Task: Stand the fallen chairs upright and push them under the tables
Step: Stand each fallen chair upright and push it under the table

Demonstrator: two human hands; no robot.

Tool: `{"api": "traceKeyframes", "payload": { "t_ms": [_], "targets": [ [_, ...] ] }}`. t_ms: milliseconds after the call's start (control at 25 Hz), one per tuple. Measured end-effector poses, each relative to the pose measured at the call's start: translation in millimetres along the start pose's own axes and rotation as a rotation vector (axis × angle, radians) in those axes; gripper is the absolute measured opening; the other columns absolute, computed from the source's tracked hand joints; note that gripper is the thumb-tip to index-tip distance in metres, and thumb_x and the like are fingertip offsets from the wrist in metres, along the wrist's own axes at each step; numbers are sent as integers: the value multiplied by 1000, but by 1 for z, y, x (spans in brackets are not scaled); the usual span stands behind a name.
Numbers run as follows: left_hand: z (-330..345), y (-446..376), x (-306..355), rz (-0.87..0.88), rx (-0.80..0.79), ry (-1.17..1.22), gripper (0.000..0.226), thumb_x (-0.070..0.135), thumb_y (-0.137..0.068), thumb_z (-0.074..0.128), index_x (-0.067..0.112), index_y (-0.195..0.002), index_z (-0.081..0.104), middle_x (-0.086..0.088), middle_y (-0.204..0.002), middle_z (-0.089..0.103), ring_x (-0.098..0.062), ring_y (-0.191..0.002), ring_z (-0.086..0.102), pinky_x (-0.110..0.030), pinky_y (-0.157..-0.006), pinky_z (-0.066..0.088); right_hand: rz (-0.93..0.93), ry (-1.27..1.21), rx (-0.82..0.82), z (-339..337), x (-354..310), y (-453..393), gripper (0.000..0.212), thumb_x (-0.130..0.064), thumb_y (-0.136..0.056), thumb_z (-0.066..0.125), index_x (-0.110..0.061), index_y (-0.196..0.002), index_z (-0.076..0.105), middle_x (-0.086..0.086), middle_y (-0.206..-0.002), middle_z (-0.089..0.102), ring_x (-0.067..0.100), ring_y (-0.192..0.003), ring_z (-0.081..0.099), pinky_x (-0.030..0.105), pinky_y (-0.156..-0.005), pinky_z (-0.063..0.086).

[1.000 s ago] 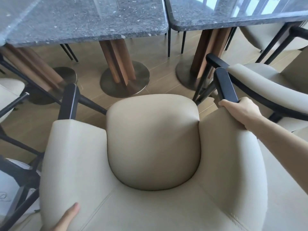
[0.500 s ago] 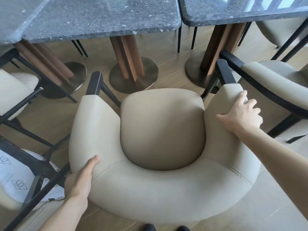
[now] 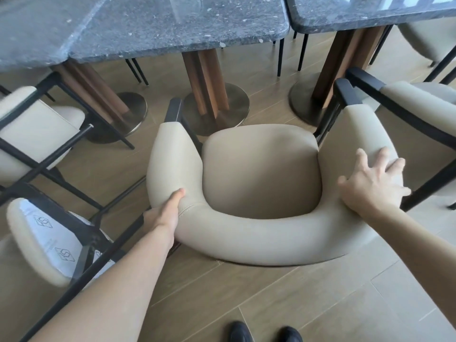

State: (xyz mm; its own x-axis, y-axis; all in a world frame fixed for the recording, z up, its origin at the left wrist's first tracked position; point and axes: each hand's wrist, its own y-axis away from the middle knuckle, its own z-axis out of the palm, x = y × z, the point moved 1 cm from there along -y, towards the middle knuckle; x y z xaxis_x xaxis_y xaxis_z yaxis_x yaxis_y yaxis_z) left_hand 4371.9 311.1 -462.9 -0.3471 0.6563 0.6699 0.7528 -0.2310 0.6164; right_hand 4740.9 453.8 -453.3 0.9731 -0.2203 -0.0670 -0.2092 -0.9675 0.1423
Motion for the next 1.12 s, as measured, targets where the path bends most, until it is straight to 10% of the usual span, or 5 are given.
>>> {"api": "traceKeyframes", "payload": {
  "t_ms": [480,600,680,840,1120],
  "targets": [
    [12,-3,18,4,-10,-42,98,60,-58,87,5,-132,54,-13,-133,61,-32,-116,62,-40,-99,51,-561,18,-68,1,21,63,70,-83,-87,14,-38,-125,52,-7,-150,36,35,-146,6,77,-101,18],
    [3,9,33,572,252,-619,84,55,-69,80,12,-133,46,-14,-139,44,-35,-123,46,-43,-98,42,-703,83,-43,1,31,79,95,-92,-67,39,-27,-135,54,4,-148,43,36,-146,23,79,-97,20],
    [1,24,36,1217,-1,-837,77,54,-73,78,19,-134,46,-9,-144,37,-30,-129,40,-45,-103,39,-725,172,-91,2,32,85,116,-85,-42,69,-17,-136,56,14,-143,49,45,-138,38,81,-83,33],
    [32,63,16,1353,-763,-1293,110,82,-58,69,37,-148,23,6,-163,17,-20,-146,29,-45,-122,21,-586,106,-176,5,19,89,125,-42,-8,97,-9,-125,68,23,-136,55,60,-124,47,63,-42,51],
    [66,66,17,1528,-788,-1461,98,65,-60,77,32,-139,30,2,-116,63,-30,-101,63,-39,-83,48,-705,147,5,10,25,63,114,-31,-16,97,-14,-123,64,17,-127,61,60,-121,47,61,-39,50]
  ]
}}
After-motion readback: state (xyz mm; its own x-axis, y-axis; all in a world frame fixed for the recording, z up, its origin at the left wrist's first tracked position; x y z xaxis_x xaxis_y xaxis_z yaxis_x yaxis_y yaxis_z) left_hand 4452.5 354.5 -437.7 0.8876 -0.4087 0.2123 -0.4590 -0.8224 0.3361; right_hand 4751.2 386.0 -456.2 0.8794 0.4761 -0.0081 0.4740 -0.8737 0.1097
